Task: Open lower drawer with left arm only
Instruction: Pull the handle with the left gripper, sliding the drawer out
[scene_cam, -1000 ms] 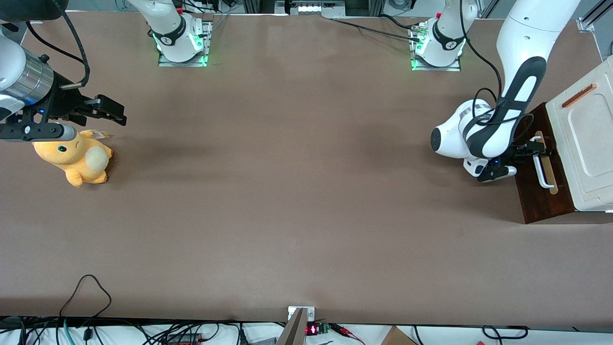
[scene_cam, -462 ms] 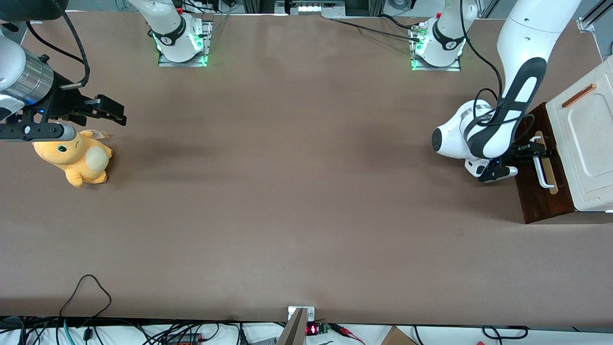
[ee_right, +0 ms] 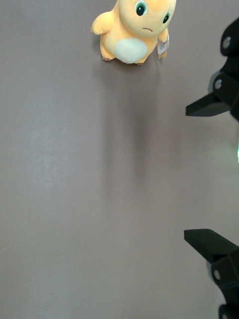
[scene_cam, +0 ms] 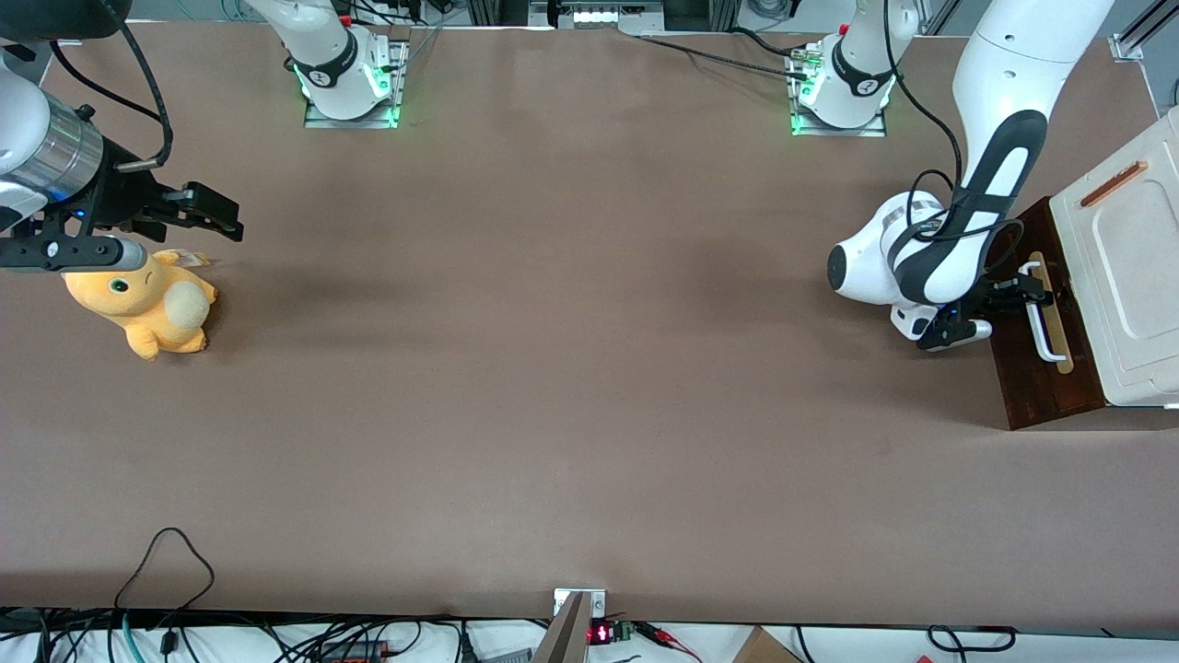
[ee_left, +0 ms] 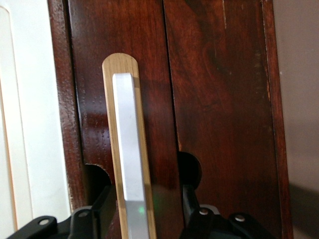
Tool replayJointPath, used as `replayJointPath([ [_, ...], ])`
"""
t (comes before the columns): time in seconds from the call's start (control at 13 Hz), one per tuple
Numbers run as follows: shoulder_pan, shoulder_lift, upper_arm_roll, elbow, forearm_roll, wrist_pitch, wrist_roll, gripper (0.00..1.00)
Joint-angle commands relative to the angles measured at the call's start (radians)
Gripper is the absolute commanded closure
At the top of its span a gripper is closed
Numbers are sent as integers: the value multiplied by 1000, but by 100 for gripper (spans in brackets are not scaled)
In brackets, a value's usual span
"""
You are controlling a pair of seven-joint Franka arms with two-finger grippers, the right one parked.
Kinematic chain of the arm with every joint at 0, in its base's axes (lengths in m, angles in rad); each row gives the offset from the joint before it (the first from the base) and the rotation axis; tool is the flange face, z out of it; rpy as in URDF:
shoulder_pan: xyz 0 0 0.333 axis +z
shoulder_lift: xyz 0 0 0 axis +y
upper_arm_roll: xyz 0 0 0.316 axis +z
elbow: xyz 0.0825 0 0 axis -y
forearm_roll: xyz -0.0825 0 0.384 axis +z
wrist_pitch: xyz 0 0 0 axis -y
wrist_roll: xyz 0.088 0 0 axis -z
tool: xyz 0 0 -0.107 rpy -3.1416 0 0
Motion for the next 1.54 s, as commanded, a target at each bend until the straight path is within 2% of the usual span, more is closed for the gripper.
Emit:
replayJointPath([
  [0.0, -4, -1, 9, -1, 26, 7, 3, 51],
  [0.46, -3, -1, 23, -1, 26, 7, 3, 57],
  [0.62, -3, -1, 23, -1, 26, 7, 1, 67],
  [0.77, -3, -1, 23, -1, 26, 7, 1, 82],
  [1.15, -4, -1, 23, -1, 26, 7, -7, 100],
  [1.46, -21, -2, 23, 5, 26, 7, -5, 100],
])
